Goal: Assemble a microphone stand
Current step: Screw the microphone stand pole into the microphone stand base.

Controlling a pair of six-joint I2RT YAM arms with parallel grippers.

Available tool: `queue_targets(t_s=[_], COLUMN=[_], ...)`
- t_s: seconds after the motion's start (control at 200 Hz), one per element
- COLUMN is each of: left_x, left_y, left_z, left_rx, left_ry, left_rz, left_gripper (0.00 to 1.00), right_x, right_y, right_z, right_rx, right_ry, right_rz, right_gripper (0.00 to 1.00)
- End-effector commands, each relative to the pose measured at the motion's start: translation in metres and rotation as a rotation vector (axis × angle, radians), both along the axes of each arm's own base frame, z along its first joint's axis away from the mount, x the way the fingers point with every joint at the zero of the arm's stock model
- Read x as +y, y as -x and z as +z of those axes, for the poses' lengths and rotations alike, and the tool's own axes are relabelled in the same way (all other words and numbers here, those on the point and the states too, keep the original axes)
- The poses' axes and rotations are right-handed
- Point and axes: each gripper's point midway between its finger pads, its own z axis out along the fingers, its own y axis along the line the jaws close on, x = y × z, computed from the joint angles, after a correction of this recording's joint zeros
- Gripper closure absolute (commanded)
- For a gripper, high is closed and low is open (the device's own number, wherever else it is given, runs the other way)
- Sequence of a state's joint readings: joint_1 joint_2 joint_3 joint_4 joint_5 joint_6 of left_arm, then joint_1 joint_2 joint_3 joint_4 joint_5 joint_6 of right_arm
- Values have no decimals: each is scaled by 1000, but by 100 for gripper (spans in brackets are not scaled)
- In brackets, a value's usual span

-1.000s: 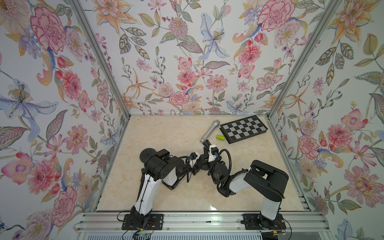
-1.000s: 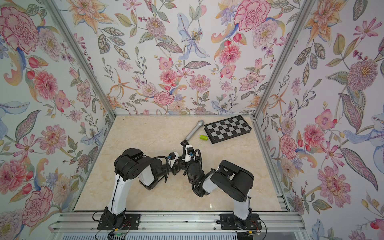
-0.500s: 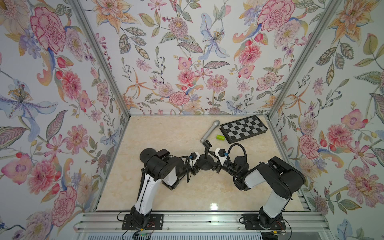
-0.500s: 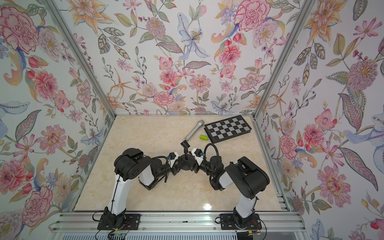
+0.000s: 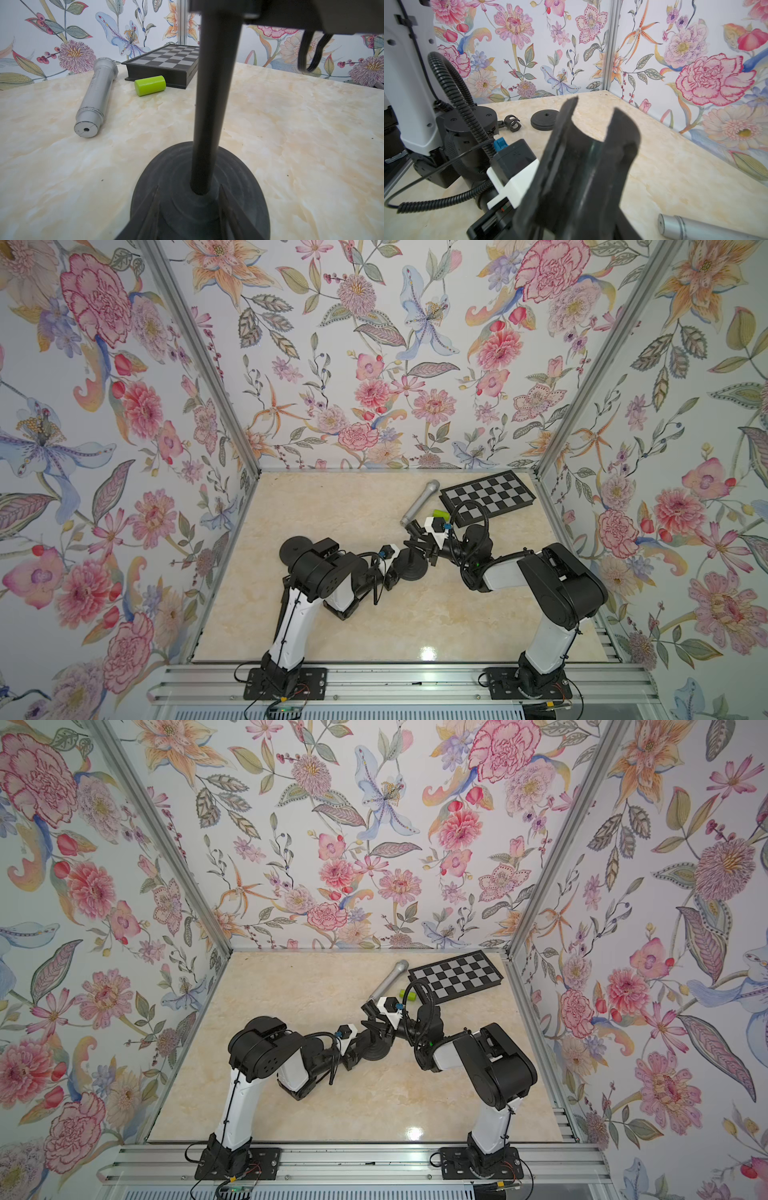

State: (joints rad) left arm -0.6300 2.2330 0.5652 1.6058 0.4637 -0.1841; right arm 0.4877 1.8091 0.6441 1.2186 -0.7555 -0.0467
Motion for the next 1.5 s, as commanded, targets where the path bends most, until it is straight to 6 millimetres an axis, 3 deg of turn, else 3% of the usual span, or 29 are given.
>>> queue_targets(t_s=[0.0, 0.075, 0.13, 0.14, 0.205, 0.3, 0.45, 0.605, 0.681, 0.726, 0.876, 0.946, 1.251, 1.436, 1.496], left_x=[12, 13, 13, 13, 13, 15, 17, 17, 17, 17, 17, 16, 16, 16, 16], left_y=[-3, -1, -3, -3, -6, -3, -7, -5, -7, -6, -5, -7, -4, -6, -3], left_z=[-7, -7, -7, -7, -9, -8, -10, -9, -9, -9, -8, -8, -5, -4, -4], left_rx=[-25, -27, -28, -27, -18, -17, -11, -13, -10, -7, -18, -13, -20, -22, -24], left_ry=[15, 24, 30, 30, 24, 27, 13, 22, 16, 14, 23, 20, 34, 31, 37], left_rz=[40, 43, 43, 44, 44, 47, 62, 62, 62, 60, 57, 56, 53, 52, 54], left_gripper=[54, 54, 54, 54, 54, 54, 53, 53, 54, 54, 54, 54, 54, 54, 54], right_x=[-4, -8, -18, -7, -17, -25, 2, 21, 22, 21, 17, 12, 4, 8, 8], right_y=[-10, -20, -33, -23, -30, -19, 6, 15, 20, 25, 52, 52, 20, 11, 7], right_z=[-10, -17, -26, -28, -37, -43, -45, -36, -32, -29, -15, -11, -2, -8, -10], right_rx=[7, 23, 54, 60, 91, 124, 60, 11, 5, 13, 39, 86, 42, 71, 80], right_ry=[8, 24, 44, 48, 52, -24, -20, -11, -3, -8, -34, -28, 18, 28, 30], right_rz=[-134, -313, -506, -487, -700, -942, -1001, -798, -640, -510, -51, 90, 152, 167, 159], right_gripper=[79, 100, 100, 100, 100, 100, 100, 100, 66, 52, 38, 39, 47, 61, 70])
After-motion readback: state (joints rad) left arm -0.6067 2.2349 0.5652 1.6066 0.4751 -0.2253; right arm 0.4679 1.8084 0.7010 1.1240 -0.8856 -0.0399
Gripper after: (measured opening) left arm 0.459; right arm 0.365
